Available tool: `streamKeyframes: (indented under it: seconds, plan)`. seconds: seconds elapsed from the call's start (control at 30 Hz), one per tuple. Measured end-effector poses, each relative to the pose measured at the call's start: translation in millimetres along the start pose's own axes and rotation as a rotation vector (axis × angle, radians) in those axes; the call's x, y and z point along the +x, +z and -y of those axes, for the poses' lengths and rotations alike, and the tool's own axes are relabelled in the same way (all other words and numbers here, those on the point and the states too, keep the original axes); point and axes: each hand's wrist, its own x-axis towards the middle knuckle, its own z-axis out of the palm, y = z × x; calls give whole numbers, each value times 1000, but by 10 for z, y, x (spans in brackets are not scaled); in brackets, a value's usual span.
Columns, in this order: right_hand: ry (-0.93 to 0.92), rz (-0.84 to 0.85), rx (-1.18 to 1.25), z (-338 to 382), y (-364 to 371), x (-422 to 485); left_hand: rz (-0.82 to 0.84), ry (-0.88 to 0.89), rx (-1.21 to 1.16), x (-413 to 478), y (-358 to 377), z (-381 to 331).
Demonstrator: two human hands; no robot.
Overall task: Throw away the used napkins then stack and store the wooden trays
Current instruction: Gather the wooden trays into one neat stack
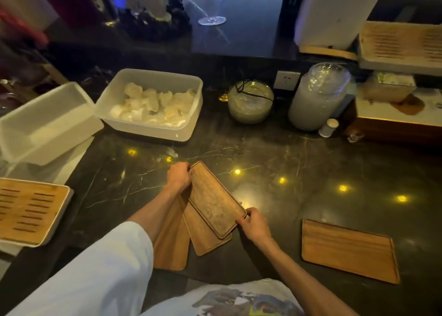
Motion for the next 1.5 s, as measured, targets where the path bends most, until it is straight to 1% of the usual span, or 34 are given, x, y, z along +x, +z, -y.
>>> streamKeyframes:
  seconds: [0.1,0.2,0.27,0.37,0.5,0.63,0.7,0.77,0.83,0.93,1.0,1.13,1.27,1.37,1.5]
  plan:
    - [84,-2,306,9,-6,-51,-90,6,-149,1,10,-30]
    - [59,-18,606,-83,-198,-159,-185,66,-262,-55,-45,-186]
    - [33,-44,721,-215,-454,-242,-170,70,-350,-139,-36,-368]
    - [44,-78,831,-545,-943,-371,-99,42,-422,-357,159,-713]
    - [54,-220,735,-1242,-1699,-503,73,86,-434,-857,806,-1232]
    - [113,-410,602,-1976,-2310,-543,163,96,-400,-1400,1549,-1786]
    - [130,-408,540,-2255,-2514,-533,187,94,-372,-1637,1815,-2011]
    - [146,-362,489,-2488,-2643,-522,185,90,-330,-1838,2015,-2158]
    - [128,-349,437,-2670,-2702,-478,167,108,-329,-1982,2146,-2237]
    - [91,-370,323,-2767,-2710,-456,141,110,-340,-2108,2233,-2271]
    - [86,-342,291,-2784,-2646,-456,131,106,-355,-2146,2263,-2232]
    - [89,-369,320,-2740,-2537,-417,88,90,-340,-2120,2251,-2121]
    - [121,-389,332,-2698,-2462,-401,79,103,-313,-2107,2307,-2062]
    - [118,-403,306,-2692,-2443,-418,81,70,-313,-2103,2342,-2083]
    - [117,-413,259,-2726,-2453,-399,99,89,-296,-2100,2378,-2107]
